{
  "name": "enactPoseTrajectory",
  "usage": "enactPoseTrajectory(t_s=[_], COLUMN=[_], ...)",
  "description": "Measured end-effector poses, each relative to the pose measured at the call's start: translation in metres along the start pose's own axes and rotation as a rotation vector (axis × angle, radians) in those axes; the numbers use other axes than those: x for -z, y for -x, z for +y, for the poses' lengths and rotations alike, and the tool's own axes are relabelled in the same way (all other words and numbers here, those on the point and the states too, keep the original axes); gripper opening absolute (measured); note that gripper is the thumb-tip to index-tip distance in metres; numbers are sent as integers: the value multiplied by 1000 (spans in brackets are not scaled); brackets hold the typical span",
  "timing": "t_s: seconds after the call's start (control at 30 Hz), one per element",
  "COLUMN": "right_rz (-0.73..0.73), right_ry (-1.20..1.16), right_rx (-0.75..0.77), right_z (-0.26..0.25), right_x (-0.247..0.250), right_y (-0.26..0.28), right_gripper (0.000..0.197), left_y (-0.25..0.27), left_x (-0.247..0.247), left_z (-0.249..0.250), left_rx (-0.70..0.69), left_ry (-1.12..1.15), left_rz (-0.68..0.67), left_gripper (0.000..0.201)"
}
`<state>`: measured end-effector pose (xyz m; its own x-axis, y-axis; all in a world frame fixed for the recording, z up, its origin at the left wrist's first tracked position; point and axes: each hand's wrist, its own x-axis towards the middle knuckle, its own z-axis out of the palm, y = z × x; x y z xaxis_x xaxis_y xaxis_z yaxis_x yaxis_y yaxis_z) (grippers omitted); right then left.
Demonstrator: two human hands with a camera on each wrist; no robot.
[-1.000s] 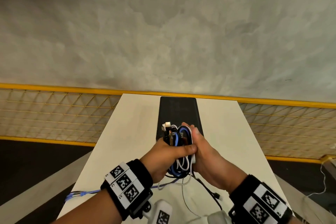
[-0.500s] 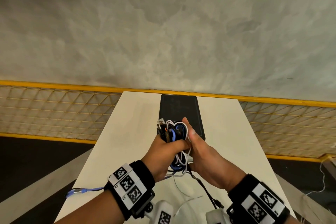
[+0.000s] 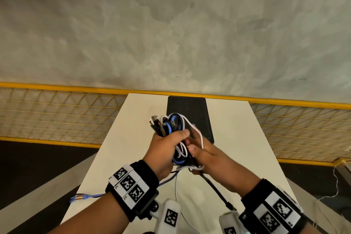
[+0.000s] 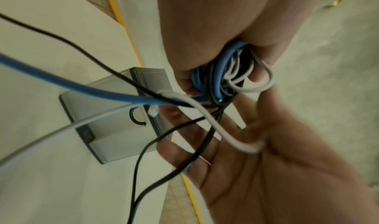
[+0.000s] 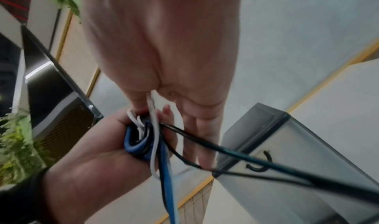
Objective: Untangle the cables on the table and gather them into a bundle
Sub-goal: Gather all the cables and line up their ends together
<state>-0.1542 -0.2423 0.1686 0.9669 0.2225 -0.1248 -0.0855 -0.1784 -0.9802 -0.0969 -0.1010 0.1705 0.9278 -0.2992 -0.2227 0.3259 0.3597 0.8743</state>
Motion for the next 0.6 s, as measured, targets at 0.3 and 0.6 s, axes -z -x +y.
enactPoseTrajectory(t_s=[0.3, 0.6], right_rz=[257, 139], right_ry=[275, 300], right_rx=[212, 258], right_z=[6, 8], right_x=[-1, -6], right_y=[1, -2], right_gripper=[51, 40], left_y=[2, 5], left_x=[6, -4], left_z=[5, 14], left_rx=[9, 14], left_ry=[39, -33], left_rz=[-25, -74], left_gripper=[12, 8])
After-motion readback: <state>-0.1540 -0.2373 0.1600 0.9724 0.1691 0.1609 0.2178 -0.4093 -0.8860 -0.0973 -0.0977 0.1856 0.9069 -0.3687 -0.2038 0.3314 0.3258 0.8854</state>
